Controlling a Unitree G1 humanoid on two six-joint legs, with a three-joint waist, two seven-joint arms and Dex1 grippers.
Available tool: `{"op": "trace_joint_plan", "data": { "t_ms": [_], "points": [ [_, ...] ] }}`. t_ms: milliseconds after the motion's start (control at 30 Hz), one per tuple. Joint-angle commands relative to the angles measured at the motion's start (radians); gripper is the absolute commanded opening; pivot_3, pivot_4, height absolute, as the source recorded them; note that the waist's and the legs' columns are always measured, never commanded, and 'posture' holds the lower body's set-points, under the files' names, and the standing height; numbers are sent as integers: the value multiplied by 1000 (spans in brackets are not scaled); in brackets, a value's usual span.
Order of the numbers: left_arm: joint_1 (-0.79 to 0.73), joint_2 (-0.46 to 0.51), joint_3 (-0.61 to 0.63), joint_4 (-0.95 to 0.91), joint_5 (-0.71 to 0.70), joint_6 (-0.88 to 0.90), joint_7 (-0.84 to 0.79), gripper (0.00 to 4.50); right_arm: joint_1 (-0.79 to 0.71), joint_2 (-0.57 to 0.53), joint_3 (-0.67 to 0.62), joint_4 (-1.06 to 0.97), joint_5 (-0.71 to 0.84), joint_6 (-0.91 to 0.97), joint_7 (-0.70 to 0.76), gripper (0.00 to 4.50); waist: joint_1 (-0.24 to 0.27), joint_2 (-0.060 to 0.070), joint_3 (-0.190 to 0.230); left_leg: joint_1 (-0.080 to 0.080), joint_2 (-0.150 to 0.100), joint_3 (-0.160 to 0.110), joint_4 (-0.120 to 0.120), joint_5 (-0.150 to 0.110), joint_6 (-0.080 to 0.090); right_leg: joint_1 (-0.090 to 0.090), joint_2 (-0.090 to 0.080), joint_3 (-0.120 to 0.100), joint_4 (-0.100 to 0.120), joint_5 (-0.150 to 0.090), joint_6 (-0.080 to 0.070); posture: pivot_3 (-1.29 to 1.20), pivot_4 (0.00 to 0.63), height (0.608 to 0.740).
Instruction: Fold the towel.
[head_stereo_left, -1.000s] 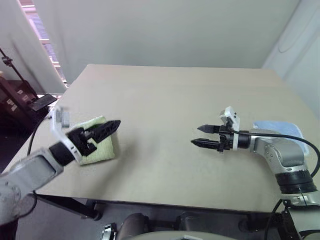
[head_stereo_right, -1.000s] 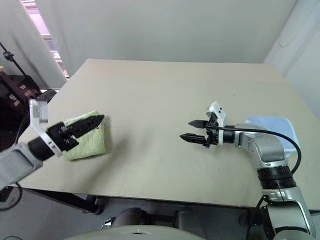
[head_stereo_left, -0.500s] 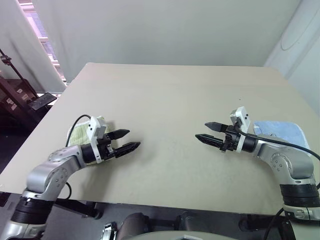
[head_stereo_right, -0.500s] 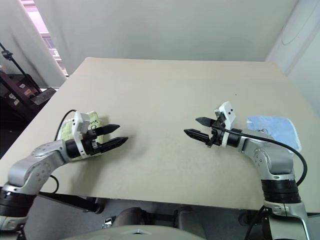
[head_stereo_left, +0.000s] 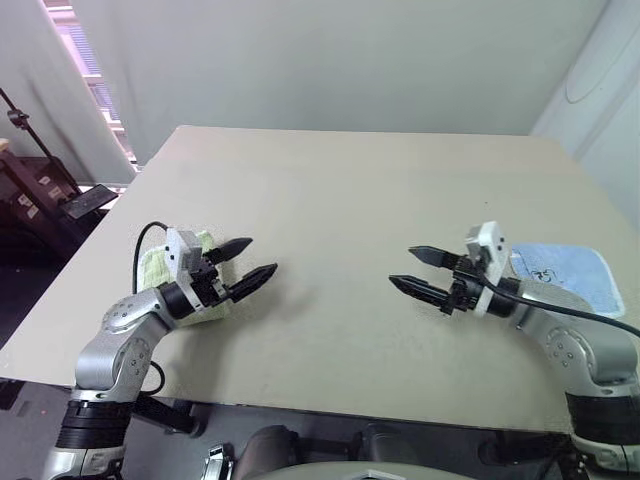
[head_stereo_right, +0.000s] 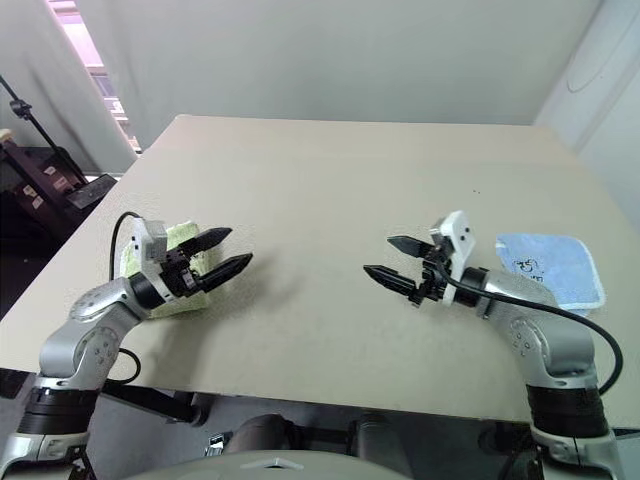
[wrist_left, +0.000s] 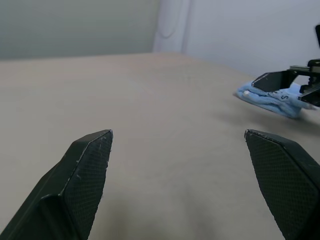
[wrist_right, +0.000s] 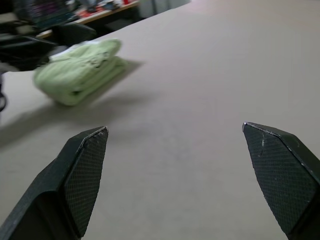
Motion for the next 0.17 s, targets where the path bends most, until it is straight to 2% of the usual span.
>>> {"op": "trace_joint_plan", "data": {
  "t_ms": [33,167],
  "points": [
    [-5,20,-8,-22,36,-75,-94,4461,29,-31,-54,-21,26,-29,30,4500,-1,0,0,0,0,0,1,0,0,0,0,0,0,-1,-1,0,0,724],
    [-19,32,-39,9,85,-136,-182,4461,88,-51,-47,-23,19,-34,46,4500,-1,0,0,1,0,0,1,0,0,1,0,0,0,-1,-2,0,0,724]
  ]
}}
